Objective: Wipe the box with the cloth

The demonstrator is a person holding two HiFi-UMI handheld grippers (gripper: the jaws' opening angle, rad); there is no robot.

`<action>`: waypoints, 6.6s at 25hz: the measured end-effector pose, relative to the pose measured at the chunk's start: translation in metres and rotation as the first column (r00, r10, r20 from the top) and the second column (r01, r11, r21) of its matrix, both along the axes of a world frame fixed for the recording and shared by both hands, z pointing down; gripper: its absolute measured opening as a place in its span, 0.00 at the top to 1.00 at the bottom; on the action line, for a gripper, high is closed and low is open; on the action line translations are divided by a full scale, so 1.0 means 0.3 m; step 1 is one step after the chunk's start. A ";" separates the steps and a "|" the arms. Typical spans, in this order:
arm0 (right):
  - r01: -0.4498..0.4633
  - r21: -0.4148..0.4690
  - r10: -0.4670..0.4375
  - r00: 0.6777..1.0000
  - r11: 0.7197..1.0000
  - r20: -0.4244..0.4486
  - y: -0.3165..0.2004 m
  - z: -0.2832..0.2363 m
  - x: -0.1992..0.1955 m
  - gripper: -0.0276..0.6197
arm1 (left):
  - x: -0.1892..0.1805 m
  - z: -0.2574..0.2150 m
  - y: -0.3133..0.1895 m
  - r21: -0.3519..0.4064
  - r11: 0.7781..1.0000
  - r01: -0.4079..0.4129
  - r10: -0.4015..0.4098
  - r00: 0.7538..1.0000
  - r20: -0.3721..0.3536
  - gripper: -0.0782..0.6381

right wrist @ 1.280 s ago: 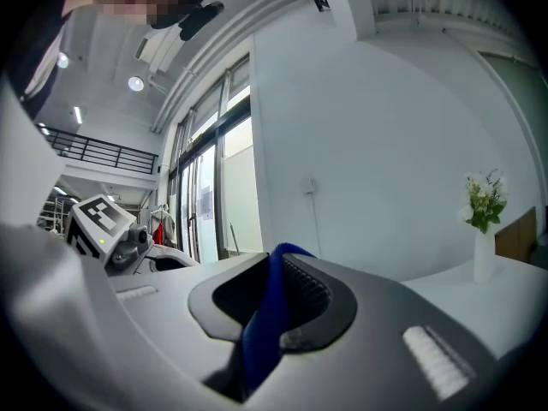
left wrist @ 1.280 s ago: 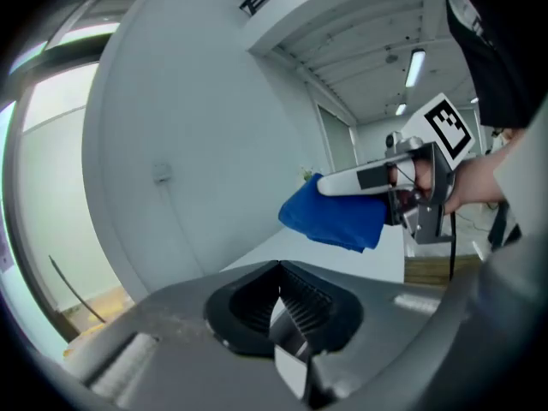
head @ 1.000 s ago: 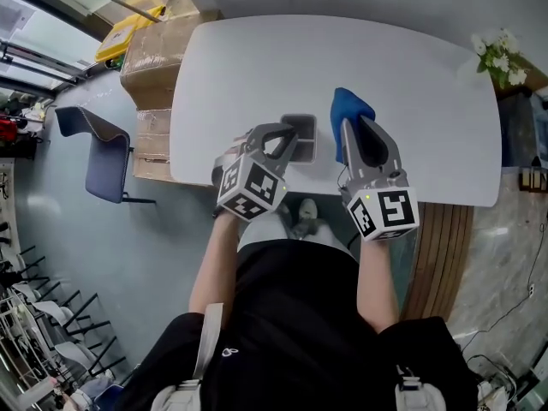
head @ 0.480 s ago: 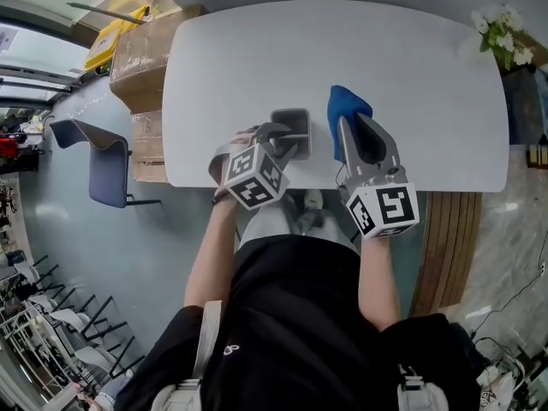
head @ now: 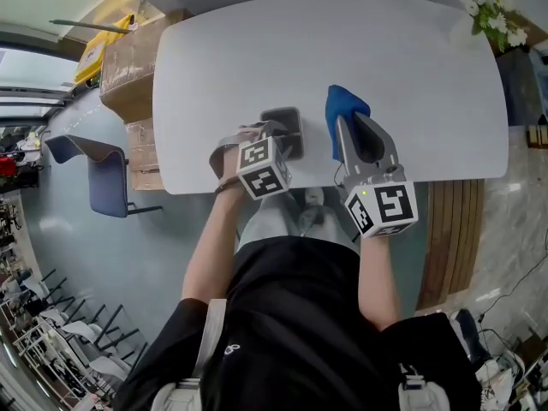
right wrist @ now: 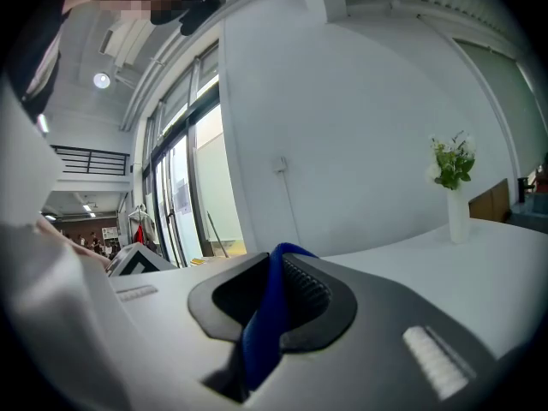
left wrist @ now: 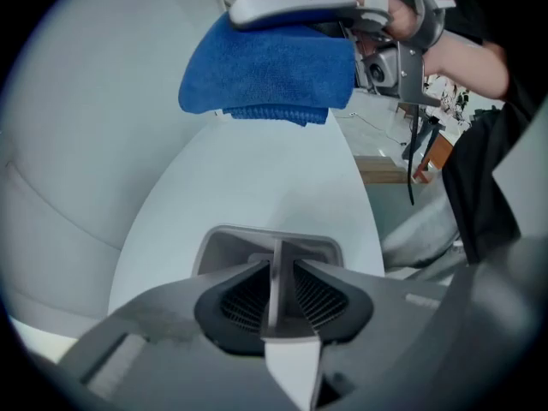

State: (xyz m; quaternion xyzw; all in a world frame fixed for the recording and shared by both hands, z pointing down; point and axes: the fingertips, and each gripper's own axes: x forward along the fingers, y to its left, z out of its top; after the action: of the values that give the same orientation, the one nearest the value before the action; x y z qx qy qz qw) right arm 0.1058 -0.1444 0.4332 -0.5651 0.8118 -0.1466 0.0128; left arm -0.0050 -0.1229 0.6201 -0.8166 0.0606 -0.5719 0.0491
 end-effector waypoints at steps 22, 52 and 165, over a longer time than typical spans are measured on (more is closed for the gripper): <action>-0.079 -0.035 0.080 0.996 0.996 0.032 0.029 0.055 0.064 0.89 | 0.021 0.098 -0.017 0.002 0.986 -0.169 0.165 0.967 0.193 0.79; 0.213 0.098 -0.207 0.976 0.972 -0.067 0.037 -0.132 -0.108 0.89 | -0.061 -0.348 -0.010 -0.119 0.956 0.270 -0.289 0.774 -0.563 0.82; 0.745 0.563 -0.915 0.158 0.358 0.373 0.357 -0.349 -0.312 0.89 | -0.106 -1.180 0.218 -0.011 0.992 -0.128 -0.014 -0.024 -1.000 0.82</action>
State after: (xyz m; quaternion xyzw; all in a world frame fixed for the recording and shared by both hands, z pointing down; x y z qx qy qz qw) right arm 0.0122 -0.0372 0.3285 0.0761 0.9356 -0.2080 0.2750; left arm -0.0367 -0.0575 0.2660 -0.9825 0.0157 0.1839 -0.0264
